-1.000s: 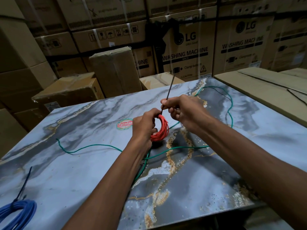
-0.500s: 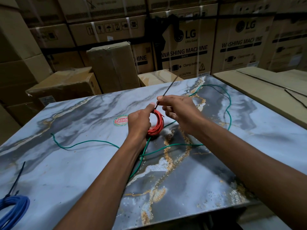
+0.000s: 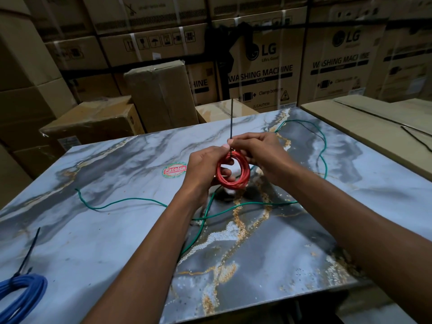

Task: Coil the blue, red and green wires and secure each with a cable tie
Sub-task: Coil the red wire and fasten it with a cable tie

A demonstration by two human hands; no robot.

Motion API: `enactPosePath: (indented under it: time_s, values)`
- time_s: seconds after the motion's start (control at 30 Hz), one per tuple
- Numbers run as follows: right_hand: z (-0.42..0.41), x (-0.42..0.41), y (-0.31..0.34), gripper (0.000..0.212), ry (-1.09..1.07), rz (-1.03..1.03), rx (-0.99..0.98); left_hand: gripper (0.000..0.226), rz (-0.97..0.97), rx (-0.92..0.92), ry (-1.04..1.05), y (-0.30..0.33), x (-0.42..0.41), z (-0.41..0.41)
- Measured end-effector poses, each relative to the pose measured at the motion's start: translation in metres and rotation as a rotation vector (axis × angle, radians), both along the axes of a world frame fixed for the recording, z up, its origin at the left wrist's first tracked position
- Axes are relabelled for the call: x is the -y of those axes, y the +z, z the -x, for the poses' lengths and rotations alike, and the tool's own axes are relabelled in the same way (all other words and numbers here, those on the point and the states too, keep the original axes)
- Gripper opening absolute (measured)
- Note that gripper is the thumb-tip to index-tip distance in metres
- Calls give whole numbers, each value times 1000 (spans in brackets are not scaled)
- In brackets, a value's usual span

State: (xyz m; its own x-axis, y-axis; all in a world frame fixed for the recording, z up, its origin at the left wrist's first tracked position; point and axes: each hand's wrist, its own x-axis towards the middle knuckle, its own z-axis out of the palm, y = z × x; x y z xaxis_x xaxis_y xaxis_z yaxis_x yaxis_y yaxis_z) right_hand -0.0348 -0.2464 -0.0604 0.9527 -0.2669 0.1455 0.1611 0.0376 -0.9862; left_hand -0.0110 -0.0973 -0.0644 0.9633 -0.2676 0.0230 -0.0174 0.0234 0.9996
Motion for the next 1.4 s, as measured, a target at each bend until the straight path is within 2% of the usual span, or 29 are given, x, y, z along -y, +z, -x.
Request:
enactPosePath:
  time_s: [0.23, 0.4, 0.53, 0.73, 0.9, 1.03, 1.1, 1.17, 1.27, 1.33, 1.4]
  values:
    - [-2, 8, -3, 7, -55, 174, 17, 25, -73, 51, 47, -4, 2, 4]
    - [-4, 2, -4, 8, -90, 272, 69, 20, -15, -23, 83, -5, 1, 0]
    - [-4, -2, -2, 8, -98, 258, 113, 10, 57, -132, 29, -6, 1, -4]
    - [-8, -7, -4, 11, -164, 211, 97, 15, 131, -316, -60, -7, 5, -13]
    - [-10, -10, -8, 15, -212, 356, 146, 44, 175, -363, -92, -7, 8, -10]
    - [-13, -12, -7, 19, -245, 385, 172, 30, 260, -393, -62, -10, 8, -12]
    - [-13, -9, -7, 14, -173, 332, 132, 27, 300, -382, -50, -11, 7, -14]
    - [-9, -6, -8, 14, -33, 183, 53, 27, 355, -367, -30, -12, 4, -16]
    - [-2, -4, -5, 36, 128, -12, -52, 30, 453, -366, 19, -9, -2, -22]
    - [2, -4, 0, 46, 246, 3, -122, 30, 472, -332, 82, -6, -6, -26]
    - [4, -7, 3, 40, 338, 49, -123, 28, 465, -294, 166, -5, -10, -27]
